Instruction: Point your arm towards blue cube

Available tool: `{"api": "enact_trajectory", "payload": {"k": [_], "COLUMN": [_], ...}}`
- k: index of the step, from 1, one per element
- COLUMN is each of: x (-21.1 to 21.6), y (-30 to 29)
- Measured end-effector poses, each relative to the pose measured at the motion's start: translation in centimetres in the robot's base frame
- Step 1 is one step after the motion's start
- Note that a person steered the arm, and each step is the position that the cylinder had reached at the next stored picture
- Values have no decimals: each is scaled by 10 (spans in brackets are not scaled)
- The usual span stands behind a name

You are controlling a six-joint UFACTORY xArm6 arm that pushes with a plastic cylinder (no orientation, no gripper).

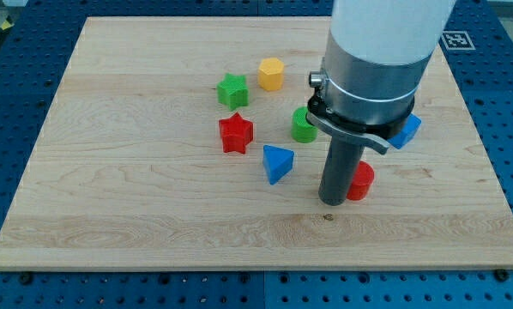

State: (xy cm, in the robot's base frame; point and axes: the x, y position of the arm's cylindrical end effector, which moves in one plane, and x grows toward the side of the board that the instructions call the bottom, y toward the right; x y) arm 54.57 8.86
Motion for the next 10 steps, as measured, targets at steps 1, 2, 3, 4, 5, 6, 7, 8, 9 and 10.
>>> {"api": "enact_trajectory", "payload": {"k": [1, 2, 3, 4, 5, 6, 7, 8, 9, 10], "x": [-1, -5, -10, -1, 34, 39, 11, -36, -79, -81], "y": [9, 16, 22, 23, 46, 119, 185, 202, 194, 194]}}
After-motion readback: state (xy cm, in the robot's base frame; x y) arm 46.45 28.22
